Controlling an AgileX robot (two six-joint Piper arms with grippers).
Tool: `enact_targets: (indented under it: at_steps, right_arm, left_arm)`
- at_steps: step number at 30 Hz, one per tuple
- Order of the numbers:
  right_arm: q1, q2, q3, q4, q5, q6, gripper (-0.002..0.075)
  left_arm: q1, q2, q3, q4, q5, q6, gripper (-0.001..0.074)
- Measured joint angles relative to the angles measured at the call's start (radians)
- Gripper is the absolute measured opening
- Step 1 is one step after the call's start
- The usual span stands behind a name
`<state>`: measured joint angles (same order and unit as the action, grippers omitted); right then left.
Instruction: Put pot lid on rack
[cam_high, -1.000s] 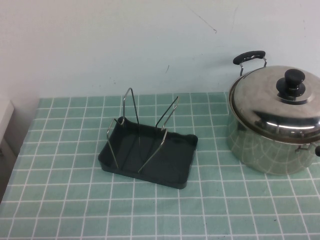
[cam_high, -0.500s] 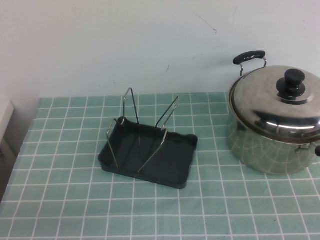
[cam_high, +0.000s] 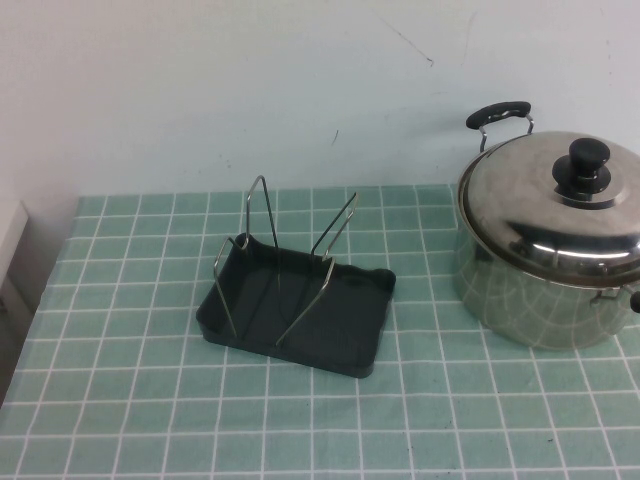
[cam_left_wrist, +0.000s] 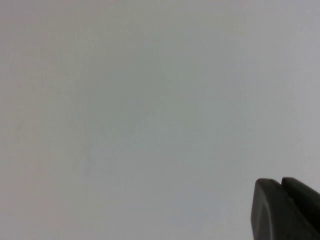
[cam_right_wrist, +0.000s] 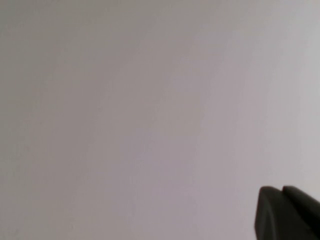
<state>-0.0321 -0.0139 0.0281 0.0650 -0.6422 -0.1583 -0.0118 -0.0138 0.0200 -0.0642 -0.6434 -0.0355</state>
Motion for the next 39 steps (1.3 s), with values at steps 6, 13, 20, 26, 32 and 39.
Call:
enact_targets:
  at_steps: [6,13,20,26,32,39]
  right_arm:
    - [0.0,0.0,-0.011,0.046,0.044,-0.1,-0.0001]
    - [0.0,0.048,-0.202,-0.029,0.314,-0.199,-0.0001]
    - [0.0,0.305,-0.311,-0.184,0.301,-0.087,-0.0001]
    - [0.0,0.626,-0.321,-0.35,0.032,0.06,-0.0001]
    - [0.0,0.986,-0.36,-0.539,-0.248,0.213,-0.0001]
    - [0.0,1.318,-0.539,-0.619,-0.317,0.448,-0.0001]
  left_arm:
    - [0.0,0.0,-0.026,-0.047,0.049,-0.017,-0.0003]
    - [0.0,0.016,-0.211,0.114,0.258,-0.023,-0.0003]
    - [0.0,0.186,-0.248,0.288,0.165,-0.195,-0.0003]
    - [0.0,0.393,-0.25,0.522,-0.125,-0.443,-0.0003]
    - [0.0,0.572,-0.25,0.609,-0.27,-0.628,-0.0003]
    - [0.0,0.652,-0.25,0.667,-0.277,-0.674,-0.0003]
